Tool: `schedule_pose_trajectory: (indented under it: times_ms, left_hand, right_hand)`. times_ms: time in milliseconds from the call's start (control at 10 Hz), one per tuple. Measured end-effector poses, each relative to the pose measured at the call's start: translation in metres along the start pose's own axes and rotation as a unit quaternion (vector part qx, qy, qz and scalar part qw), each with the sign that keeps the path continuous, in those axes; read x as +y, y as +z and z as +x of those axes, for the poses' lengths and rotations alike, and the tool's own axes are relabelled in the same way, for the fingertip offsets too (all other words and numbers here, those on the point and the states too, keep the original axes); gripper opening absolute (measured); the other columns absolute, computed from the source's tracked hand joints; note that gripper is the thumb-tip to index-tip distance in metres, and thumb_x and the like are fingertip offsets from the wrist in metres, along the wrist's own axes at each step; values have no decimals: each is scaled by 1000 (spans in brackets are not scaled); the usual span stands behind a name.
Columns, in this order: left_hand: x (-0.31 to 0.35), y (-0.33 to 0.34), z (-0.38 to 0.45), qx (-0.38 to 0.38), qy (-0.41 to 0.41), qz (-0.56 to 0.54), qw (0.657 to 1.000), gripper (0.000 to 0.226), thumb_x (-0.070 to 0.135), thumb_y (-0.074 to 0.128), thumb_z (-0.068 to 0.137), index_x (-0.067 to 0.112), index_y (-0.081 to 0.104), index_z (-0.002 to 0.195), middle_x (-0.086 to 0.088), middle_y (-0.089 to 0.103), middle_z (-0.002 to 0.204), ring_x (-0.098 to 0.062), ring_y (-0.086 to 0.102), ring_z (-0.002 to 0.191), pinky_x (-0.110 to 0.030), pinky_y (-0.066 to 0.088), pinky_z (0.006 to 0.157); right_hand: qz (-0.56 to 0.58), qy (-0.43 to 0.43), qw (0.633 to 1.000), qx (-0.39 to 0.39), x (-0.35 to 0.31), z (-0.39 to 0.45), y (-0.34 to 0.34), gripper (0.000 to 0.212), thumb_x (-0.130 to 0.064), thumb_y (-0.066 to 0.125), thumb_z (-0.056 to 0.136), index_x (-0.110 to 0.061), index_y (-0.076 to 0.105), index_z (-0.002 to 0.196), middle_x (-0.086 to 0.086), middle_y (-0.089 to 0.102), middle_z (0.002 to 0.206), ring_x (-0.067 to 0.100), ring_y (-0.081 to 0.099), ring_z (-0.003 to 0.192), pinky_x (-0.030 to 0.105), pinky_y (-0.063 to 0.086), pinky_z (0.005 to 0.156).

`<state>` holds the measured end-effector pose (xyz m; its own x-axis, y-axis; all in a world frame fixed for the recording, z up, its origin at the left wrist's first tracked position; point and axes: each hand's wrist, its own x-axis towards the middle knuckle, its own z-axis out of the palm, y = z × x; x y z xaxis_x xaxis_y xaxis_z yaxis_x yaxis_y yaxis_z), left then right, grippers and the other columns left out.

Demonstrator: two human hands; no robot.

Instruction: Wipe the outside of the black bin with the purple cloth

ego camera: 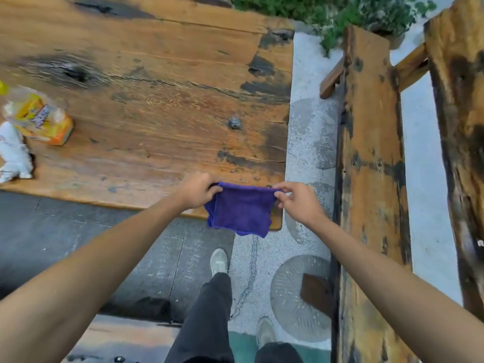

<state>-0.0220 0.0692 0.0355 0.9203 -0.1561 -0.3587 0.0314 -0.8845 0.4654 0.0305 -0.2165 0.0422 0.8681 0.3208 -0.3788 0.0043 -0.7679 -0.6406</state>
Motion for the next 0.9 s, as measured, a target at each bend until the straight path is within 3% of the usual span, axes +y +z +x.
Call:
schedule_pose_trajectory:
  times_ms: [100, 200, 300, 400, 500, 700, 800, 900]
  left_hand:
    - [-19, -4, 34, -18, -2, -12, 1000, 24, 21, 60, 99, 6, 61, 80, -18, 70, 84, -38, 65, 84, -44, 45, 69]
    - [-38, -1, 60, -33, -25, -43, 998, 31, 21, 65, 97, 11, 58, 68, -10, 58, 70, -36, 60, 77, -38, 35, 63]
    - [-54, 7, 78, -40, -73, -67, 994, 38, 26, 68, 95, 8, 56, 64, -14, 61, 68, -35, 58, 73, -39, 37, 61]
    - [-64, 18, 91, -12, -109, -93, 990, 26, 29, 77, 88, 11, 70, 71, -8, 74, 78, -27, 66, 81, -37, 48, 76]
    - [-69, 26, 97, 41, -125, -98, 986, 26, 38, 85, 79, 19, 69, 82, -1, 72, 90, -26, 60, 98, -39, 43, 95]
    - [-73, 28, 91, 58, -101, -13, 993, 50, 46, 77, 83, 17, 62, 120, -11, 55, 122, -34, 44, 120, -45, 47, 94]
    - [-67, 14, 81, 48, -69, 43, 996, 54, 48, 64, 91, 23, 53, 138, -8, 49, 139, -33, 41, 127, -47, 48, 94]
    - [-55, -4, 68, 59, -29, 78, 995, 65, 51, 56, 95, 30, 38, 154, 0, 29, 164, -33, 28, 146, -53, 46, 102]
  right_hand:
    - [11, 31, 999, 14, 1, 39, 9, 18, -11, 68, 92, -29, 72, 96, -20, 67, 75, -4, 66, 50, 5, 44, 52]
    - [13, 69, 997, 16, 8, 73, 20, 14, -12, 68, 94, -23, 70, 103, -11, 69, 79, 5, 68, 52, 14, 52, 54]
    - [2, 83, 996, 15, 15, 97, 31, 14, -19, 70, 92, -25, 68, 104, -4, 74, 87, 16, 74, 65, 35, 61, 77]
    - [-25, 106, 994, 18, 20, 112, 38, 18, -26, 72, 91, -25, 67, 108, -7, 76, 84, 21, 75, 81, 41, 58, 86]
    - [-70, 136, 988, 37, 24, 120, 46, 22, -35, 70, 91, -27, 64, 111, -11, 75, 83, 20, 71, 95, 35, 54, 86]
    - [-109, 212, 969, 62, 15, 115, 53, 34, -50, 60, 95, -24, 59, 117, 5, 73, 108, 30, 65, 109, 37, 48, 82]
    - [-118, 189, 972, 70, 2, 100, 37, 35, -49, 55, 97, -20, 59, 118, 7, 72, 113, 32, 65, 110, 39, 50, 85]
    - [-145, 131, 974, 117, -10, 78, 12, 41, -49, 51, 98, -20, 60, 125, 8, 64, 127, 33, 60, 116, 41, 49, 87]
